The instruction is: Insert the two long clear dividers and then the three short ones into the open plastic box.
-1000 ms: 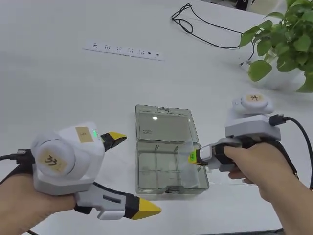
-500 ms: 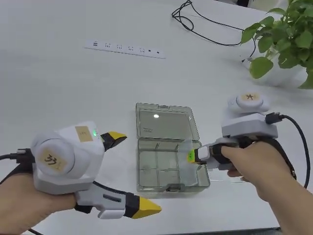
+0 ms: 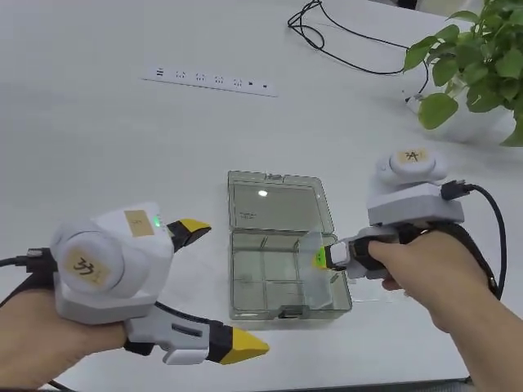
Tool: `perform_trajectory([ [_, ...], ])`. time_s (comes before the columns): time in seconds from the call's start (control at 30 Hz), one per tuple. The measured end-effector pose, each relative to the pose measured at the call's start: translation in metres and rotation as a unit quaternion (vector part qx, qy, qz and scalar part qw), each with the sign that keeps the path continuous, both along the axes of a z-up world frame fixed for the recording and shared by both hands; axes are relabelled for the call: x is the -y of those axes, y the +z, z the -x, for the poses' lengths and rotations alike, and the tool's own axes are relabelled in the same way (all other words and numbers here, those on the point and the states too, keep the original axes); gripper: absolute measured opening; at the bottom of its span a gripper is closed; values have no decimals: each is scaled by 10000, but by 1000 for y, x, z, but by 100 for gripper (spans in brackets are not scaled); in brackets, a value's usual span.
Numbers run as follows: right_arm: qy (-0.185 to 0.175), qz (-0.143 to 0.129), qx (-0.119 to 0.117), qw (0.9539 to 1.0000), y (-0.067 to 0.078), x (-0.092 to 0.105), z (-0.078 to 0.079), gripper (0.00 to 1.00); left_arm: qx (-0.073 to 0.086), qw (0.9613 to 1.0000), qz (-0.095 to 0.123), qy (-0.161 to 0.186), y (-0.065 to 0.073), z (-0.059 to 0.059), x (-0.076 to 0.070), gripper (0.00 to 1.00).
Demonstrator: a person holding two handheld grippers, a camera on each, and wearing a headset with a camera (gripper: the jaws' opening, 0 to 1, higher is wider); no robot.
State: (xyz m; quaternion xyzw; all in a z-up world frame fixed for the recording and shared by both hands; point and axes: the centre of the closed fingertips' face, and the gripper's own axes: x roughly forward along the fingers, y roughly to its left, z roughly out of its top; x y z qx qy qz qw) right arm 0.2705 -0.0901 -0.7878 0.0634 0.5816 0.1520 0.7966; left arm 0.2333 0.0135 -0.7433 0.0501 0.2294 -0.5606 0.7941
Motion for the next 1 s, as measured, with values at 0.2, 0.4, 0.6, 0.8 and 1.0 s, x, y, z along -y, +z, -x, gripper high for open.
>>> perform_trajectory([
  [0.2,26,27,45,10000,2,2,-3,6,-7,10000,-5,-16,0,0,1,100],
  [0.4,24,-6,2,10000,-1,3,-3,6,-8,10000,-5,-23,0,0,2,100],
  [0.6,-160,-100,-1,9998,2,8,-6,6,-17,10000,-8,-39,-1,1,2,100],
  [0.8,-427,-297,73,9986,4,11,-6,6,-20,10000,1,-38,0,0,3,100],
  [1.0,-578,-369,139,9975,4,10,-5,6,-24,10000,17,-52,0,-1,4,100],
])
